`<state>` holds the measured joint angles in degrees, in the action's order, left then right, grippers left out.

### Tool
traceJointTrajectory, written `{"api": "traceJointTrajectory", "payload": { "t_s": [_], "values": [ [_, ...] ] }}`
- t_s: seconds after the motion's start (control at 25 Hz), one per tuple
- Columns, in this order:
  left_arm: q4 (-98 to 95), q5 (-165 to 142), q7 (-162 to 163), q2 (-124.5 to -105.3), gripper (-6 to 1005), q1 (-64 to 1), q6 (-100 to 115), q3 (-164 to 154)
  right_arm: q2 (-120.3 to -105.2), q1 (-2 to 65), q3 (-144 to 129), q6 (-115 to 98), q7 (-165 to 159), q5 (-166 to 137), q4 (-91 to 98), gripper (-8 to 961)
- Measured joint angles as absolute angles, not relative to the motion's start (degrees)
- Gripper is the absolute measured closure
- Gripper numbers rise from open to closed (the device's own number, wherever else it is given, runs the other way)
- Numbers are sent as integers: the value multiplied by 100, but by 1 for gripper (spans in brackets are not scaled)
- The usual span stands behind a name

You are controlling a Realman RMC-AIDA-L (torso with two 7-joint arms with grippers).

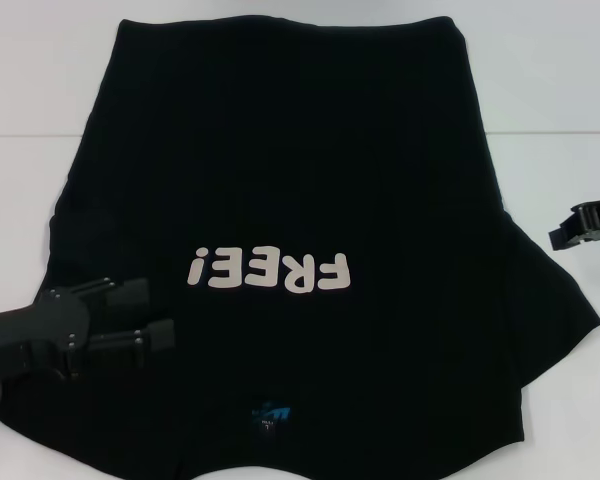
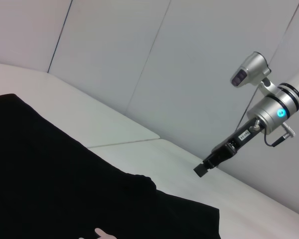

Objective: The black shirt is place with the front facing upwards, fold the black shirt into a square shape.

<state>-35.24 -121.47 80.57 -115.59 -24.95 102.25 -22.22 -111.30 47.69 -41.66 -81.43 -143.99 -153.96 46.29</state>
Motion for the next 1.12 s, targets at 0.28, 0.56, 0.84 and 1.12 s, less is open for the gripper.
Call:
{"api": "traceJointTrajectory", "payload": {
  "t_s": [0.28, 0.56, 0.84, 1.12],
  "values": [
    [-3525, -12147, 8091, -11557, 111, -2495, 10221, -2208, -11124, 4640, -4157, -8127, -14574, -15421, 4554, 899],
    [-3525, -12152, 8140, -11539, 111, -2510, 10221, -2216, -11038, 4245, -4181, -8260, -14588, -15439, 4526, 841],
    [-3525, -12155, 8200, -11529, 111, -2529, 10215, -2213, -11028, 4181, -4198, -8287, -14560, -15510, 4406, 585],
    [-3524, -12156, 8206, -11540, 111, -2523, 10189, -2222, -11044, 4247, -4212, -8072, -14524, -15513, 4094, 376]
  ]
}}
